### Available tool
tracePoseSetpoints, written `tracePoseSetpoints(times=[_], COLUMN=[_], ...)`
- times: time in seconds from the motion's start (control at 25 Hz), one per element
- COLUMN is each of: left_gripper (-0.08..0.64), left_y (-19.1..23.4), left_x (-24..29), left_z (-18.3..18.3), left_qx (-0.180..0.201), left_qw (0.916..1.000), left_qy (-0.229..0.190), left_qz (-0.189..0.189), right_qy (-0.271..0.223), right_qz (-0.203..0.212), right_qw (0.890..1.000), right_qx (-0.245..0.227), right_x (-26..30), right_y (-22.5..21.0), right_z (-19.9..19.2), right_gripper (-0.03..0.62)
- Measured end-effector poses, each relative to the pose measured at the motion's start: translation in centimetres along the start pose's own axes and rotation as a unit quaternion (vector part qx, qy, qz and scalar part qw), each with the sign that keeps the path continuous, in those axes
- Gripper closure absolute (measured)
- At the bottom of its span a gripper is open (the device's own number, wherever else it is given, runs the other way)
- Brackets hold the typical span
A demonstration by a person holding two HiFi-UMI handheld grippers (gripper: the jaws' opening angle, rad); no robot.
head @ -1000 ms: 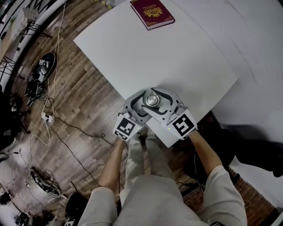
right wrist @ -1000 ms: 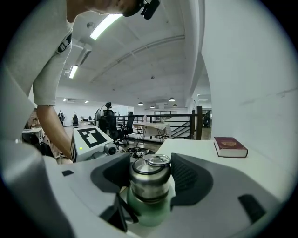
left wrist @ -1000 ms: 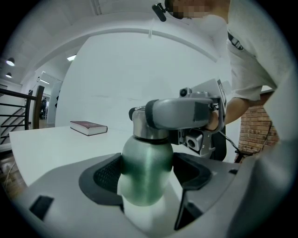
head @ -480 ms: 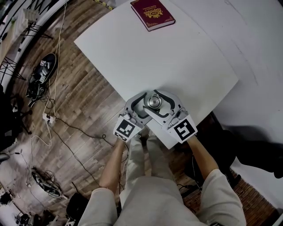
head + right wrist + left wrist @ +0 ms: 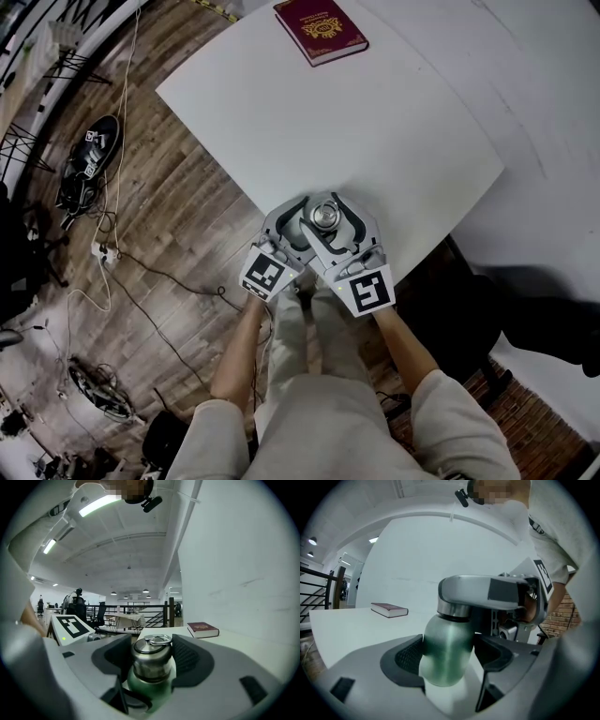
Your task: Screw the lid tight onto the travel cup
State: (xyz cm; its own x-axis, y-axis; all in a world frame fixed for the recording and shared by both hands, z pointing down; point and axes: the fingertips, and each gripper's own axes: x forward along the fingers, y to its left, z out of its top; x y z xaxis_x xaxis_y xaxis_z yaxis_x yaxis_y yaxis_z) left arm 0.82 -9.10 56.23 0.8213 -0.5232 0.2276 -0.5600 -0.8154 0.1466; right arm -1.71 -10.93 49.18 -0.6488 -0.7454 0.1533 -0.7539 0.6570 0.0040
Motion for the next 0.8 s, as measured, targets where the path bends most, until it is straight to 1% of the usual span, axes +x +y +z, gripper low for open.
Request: tracePoseSetpoints(times=[0.12, 0.2, 0.32, 0.4, 0.44, 0.48, 0.56, 0.68, 0.8], left_gripper=[0.229, 0.229, 0.229, 0.229, 0.229, 0.229, 0.229, 0.229, 0.229], left_y=[0.0, 0.0, 0.0, 0.0, 0.0, 0.0, -0.1, -0.1, -0.1], left_x=[0.0, -0.1, -0.2, -0.2, -0.3, -0.3, -0.4, -0.5, -0.4], left_z=[0.0, 0.0, -0.1, -0.1, -0.1, -0.2, -0.2, -0.1, 0.0], left_qx=[-0.001, 0.001, 0.001, 0.0, -0.001, -0.002, -0.002, 0.002, 0.005], left_qw=[1.0, 1.0, 1.0, 1.0, 1.0, 1.0, 1.0, 1.0, 1.0], left_qy=[-0.002, 0.0, 0.002, 0.003, 0.003, 0.004, 0.004, 0.005, 0.006], left_qz=[0.004, 0.003, 0.003, 0.003, 0.003, 0.003, 0.001, -0.001, -0.002], right_qy=[-0.011, -0.013, -0.004, 0.002, 0.005, 0.008, 0.016, 0.033, 0.052], right_qz=[-0.034, -0.052, -0.068, -0.064, -0.053, -0.037, 0.003, 0.071, 0.135], right_qw=[0.999, 0.998, 0.997, 0.997, 0.998, 0.998, 0.998, 0.996, 0.989], right_qx=[0.023, 0.029, 0.035, 0.042, 0.046, 0.05, 0.054, 0.039, 0.003], right_x=[-0.2, -0.3, -0.3, -0.3, -0.4, -0.5, -0.8, -1.0, -1.0], right_y=[-0.3, -0.4, -0.2, 0.0, 0.3, 0.6, 1.2, 1.6, 1.4], right_z=[0.1, 0.1, -0.1, -0.2, -0.3, -0.3, -0.3, -0.3, -0.4], right_gripper=[0.327, 0.328, 0.33, 0.331, 0.339, 0.323, 0.24, 0.235, 0.235])
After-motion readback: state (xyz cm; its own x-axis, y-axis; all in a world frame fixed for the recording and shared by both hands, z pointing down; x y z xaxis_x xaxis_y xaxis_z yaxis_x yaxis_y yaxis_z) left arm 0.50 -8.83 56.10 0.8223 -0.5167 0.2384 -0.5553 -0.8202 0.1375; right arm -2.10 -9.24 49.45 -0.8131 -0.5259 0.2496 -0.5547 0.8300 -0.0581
